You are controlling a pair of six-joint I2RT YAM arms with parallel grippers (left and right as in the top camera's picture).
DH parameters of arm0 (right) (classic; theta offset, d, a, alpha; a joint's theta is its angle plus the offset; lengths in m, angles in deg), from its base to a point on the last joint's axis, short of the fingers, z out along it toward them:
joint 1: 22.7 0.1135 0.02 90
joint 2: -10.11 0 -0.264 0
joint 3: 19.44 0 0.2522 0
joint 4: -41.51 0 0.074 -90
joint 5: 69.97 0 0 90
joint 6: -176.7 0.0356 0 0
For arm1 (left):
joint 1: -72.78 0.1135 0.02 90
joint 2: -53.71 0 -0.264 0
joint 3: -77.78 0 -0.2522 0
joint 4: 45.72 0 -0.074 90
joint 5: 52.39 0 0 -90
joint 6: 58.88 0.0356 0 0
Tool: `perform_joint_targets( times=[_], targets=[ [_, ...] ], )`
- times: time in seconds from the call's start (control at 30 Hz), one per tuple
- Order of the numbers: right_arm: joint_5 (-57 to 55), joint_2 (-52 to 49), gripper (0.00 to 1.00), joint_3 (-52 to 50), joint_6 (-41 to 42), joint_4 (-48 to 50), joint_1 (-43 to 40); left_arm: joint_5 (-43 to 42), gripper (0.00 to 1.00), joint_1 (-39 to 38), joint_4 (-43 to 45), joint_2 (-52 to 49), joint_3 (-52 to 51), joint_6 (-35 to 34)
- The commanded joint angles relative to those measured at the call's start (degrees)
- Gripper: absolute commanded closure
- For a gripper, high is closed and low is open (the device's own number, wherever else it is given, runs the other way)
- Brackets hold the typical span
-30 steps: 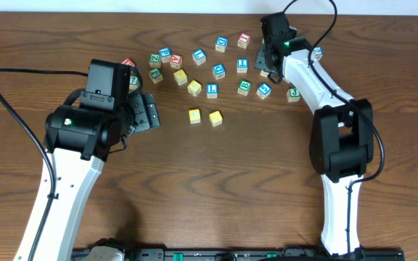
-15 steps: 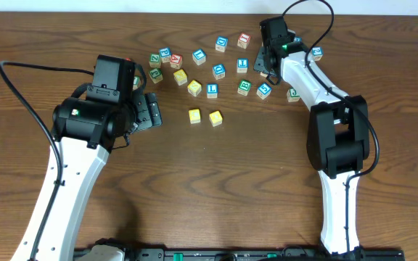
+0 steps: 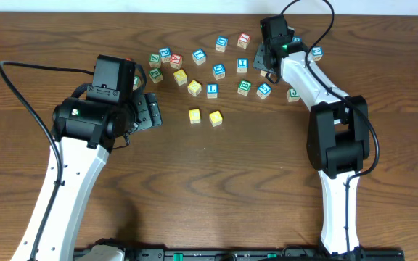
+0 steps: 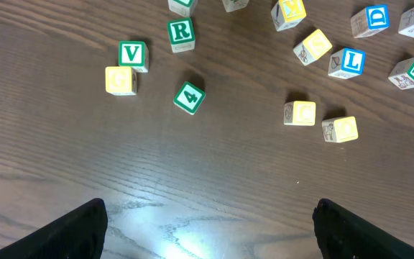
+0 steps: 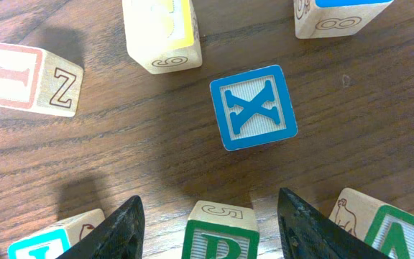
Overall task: Spell out CORL
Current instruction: 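Lower the right gripper onto the green R block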
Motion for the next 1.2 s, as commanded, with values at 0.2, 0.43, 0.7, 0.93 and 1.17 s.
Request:
perform_joint_targets(
  times=[0.2, 0.43, 0.7, 0.93, 1.17],
  targets=[
    [1.2, -2.7, 0.52, 0.7, -0.8, -0.1, -0.2, 0.7, 0.1, 0.3, -0.2, -0.3, 0.9, -0.5],
    [1.2, -2.7, 0.68, 0.7, -1.5, -0.1, -0.2, 0.7, 0.1, 0.3, -0.2, -0.3, 0.9, -0.5],
    [1.7, -2.1, 0.72, 0.7, -2.8, -1.6, -0.1, 0.7, 0.1, 0.3, -0.2, -0.3, 0.9, -0.5],
    [2.0, 1.6, 0.73, 0.7, -5.5, -3.3, -0.2, 0.7, 0.1, 0.3, -0.2, -0.3, 0.9, -0.5],
    [3.3, 7.2, 0.72, 0.7, -9.7, -5.6, -0.1, 0.7, 0.1, 0.3, -0.2, -0.3, 0.9, -0.5]
  ],
)
